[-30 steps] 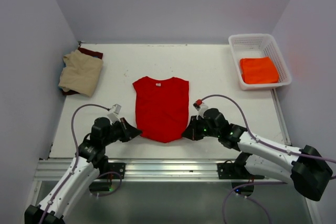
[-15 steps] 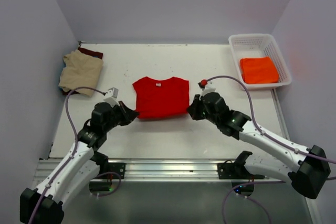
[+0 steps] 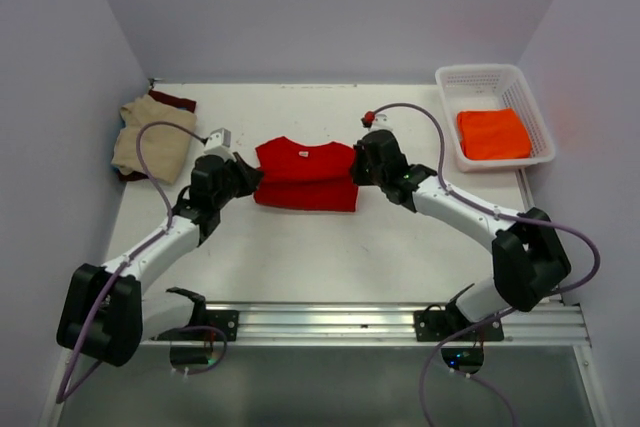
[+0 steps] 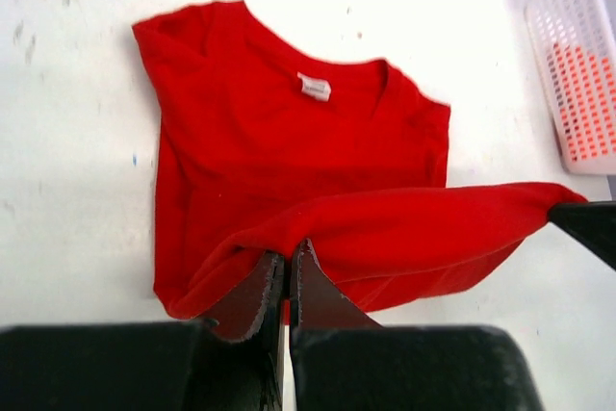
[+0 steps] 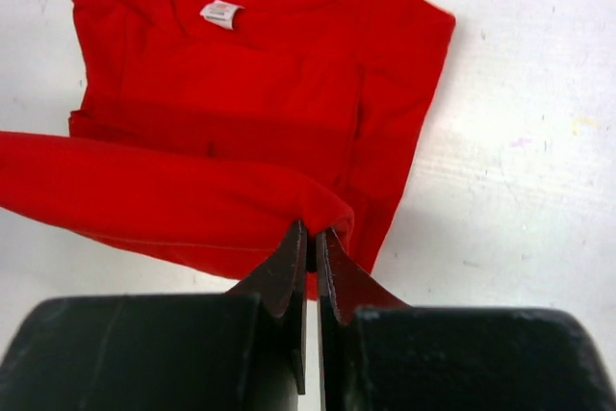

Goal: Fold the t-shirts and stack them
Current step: Fold the long partially folded tshirt into a neat square

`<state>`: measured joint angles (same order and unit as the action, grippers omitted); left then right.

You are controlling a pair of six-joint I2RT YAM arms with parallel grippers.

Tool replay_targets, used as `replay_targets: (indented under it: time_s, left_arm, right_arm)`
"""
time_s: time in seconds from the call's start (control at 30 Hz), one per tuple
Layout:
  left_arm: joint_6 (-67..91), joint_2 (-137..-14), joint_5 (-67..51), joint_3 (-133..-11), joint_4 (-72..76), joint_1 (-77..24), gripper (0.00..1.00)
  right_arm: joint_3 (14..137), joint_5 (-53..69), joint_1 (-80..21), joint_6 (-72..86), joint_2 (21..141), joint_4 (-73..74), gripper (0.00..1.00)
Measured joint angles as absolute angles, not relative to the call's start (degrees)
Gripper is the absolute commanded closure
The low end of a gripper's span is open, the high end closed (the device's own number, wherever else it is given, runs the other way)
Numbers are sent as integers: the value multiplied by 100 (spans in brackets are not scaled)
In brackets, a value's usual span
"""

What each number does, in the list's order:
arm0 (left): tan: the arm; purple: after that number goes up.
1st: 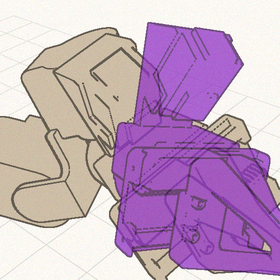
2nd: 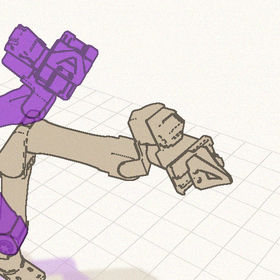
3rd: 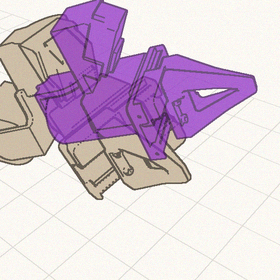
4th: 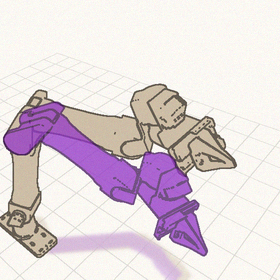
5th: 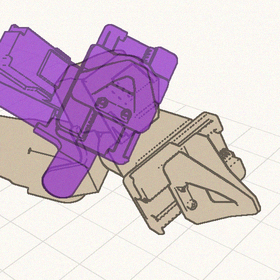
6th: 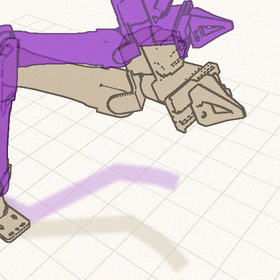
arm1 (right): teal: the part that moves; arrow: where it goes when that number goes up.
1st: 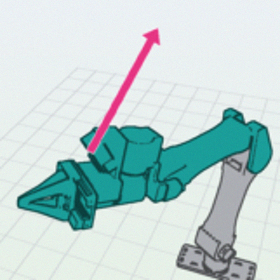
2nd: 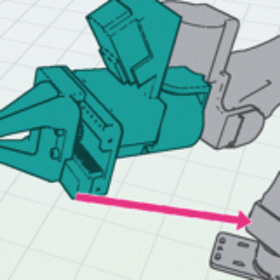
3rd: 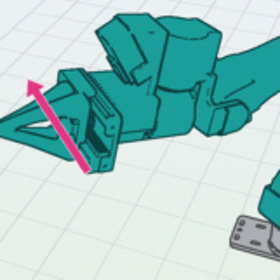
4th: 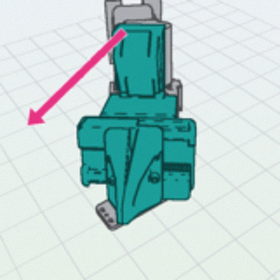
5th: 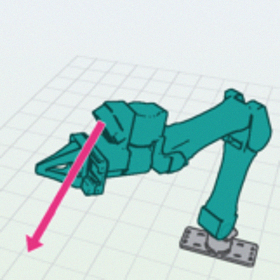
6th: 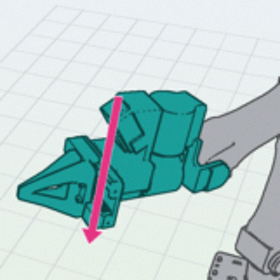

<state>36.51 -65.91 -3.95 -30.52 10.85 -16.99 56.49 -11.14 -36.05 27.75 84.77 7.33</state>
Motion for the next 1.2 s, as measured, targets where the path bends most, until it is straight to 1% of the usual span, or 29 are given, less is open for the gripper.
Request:
replay_targets:
  time_s: [0.17,0.27,0.37,0.4,0.43,0.47,0.5,0.53,0.57,0.6,0.63,0.67,0.7,0.73,0.83,0.93,1.1,1.13,1.17,1.2]
  left_arm:
    - [3531,-7212,-375,-3715,1422,-1498,100]
    - [3476,-7808,-419,-4160,1621,-1319,100]
    - [3459,-8952,-637,-5030,1737,-1081,100]
    - [3446,-9360,-740,-5411,1780,-1017,100]
    - [3435,-9929,-888,-5983,1754,-941,100]
    - [3433,-10545,-1041,-6622,1774,-875,96]
    - [3437,-11155,-1203,-7365,1774,-812,63]
    - [3417,-11819,-1374,-8265,1640,-751,53]
    - [3479,-12462,-1496,-9164,1568,-703,49]
    - [3540,-13002,-1621,-9988,1448,-652,45]
    - [3592,-13404,-1691,-10615,1420,-607,7]
    - [3588,-13574,-1732,-10884,1406,-563,0]
    - [3651,-13566,-1743,-10812,1404,-523,0]
    - [3680,-13391,-1710,-10490,1616,-495,0]
    - [3669,-12720,-1671,-9450,1863,-427,0]
    - [3612,-12348,-1688,-9194,1951,-419,0]
    - [3474,-11944,-1776,-8917,2185,-421,0]
    - [3457,-11933,-1791,-8914,2209,-421,0]
    - [3441,-11933,-1813,-8914,2228,-421,0]
    - [3437,-11937,-1837,-8899,2226,-421,0]
  right_arm:
    - [6375,-1138,-3450,2659,9043,611,100]
    - [7000,-1151,-3284,2644,9553,648,100]
    - [8215,-1455,-3105,2646,10512,888,100]
    - [8788,-1649,-3063,2635,10916,1096,100]
    - [9284,-1868,-3033,2630,11292,1245,100]
    - [9985,-2182,-3011,2630,11778,1431,100]
    - [10927,-2510,-2982,2630,12414,1706,81]
    - [11452,-2696,-2967,2639,12783,1774,63]
    - [12138,-2936,-2952,2637,13251,1977,46]
    - [12685,-3085,-2936,2589,13633,2040,23]
    - [13076,-3194,-2917,2515,13924,2132,17]
    - [13299,-3264,-2899,2423,14108,2215,12]
    - [13305,-3277,-2880,2355,14156,2257,2]
    - [13128,-3297,-2862,2305,14149,2220,1]
    - [11911,-3199,-2814,2147,13642,1767,1]
    - [11155,-3127,-2794,2038,13290,1533,1]
    - [10547,-2880,-2788,1935,12801,1081,2]
    - [10549,-2803,-2788,1925,12759,1033,4]
    - [10562,-2687,-2788,1920,12731,963,11]
    - [10600,-2567,-2788,1918,12731,934,20]
